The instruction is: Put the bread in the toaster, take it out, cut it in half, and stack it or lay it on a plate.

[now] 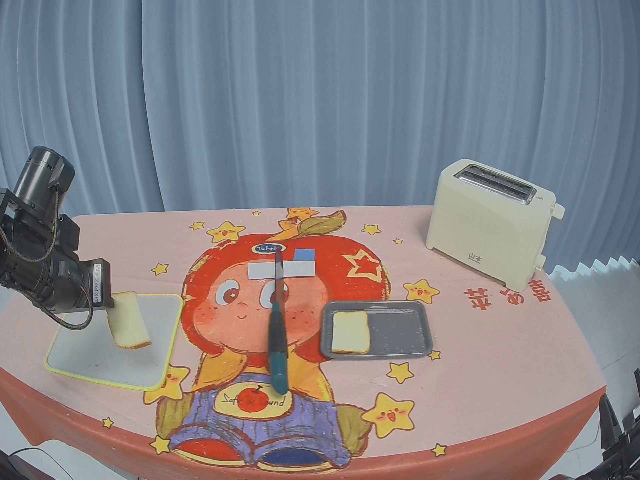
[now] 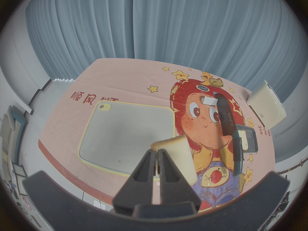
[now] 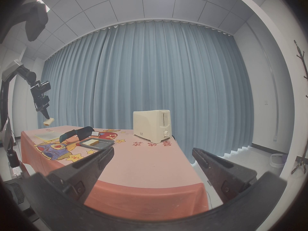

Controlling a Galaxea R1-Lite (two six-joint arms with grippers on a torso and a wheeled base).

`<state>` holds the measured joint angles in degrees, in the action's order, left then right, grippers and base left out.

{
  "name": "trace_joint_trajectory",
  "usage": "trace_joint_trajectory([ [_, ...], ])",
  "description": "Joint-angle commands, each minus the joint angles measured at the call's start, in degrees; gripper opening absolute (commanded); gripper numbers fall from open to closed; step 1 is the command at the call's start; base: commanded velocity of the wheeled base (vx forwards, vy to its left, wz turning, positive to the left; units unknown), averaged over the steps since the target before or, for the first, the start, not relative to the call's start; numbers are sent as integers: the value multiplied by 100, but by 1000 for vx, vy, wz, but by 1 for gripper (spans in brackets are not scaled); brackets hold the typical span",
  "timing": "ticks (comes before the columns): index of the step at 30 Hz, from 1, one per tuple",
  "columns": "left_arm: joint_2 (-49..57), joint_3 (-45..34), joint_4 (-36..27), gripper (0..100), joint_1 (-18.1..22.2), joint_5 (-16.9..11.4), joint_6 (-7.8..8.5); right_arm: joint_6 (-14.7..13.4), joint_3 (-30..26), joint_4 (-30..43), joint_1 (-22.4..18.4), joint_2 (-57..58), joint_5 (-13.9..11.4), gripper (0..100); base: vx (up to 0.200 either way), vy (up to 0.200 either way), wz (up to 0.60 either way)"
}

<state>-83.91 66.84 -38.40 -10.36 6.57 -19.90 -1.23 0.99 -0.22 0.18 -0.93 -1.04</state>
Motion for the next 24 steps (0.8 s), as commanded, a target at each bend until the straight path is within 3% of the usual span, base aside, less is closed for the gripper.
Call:
trace_joint_trajectory([
  [1,-3,-13,-1,0,-18,2,3,0,-99,-4,-1,93,-2,100,0,-200,0],
  [9,6,-48,8,0,-27,2,12,0,-99,-4,-1,93,-2,100,0,-200,0],
  [24,6,-48,8,0,-27,11,12,0,-99,-4,-1,93,-2,100,0,0,0],
])
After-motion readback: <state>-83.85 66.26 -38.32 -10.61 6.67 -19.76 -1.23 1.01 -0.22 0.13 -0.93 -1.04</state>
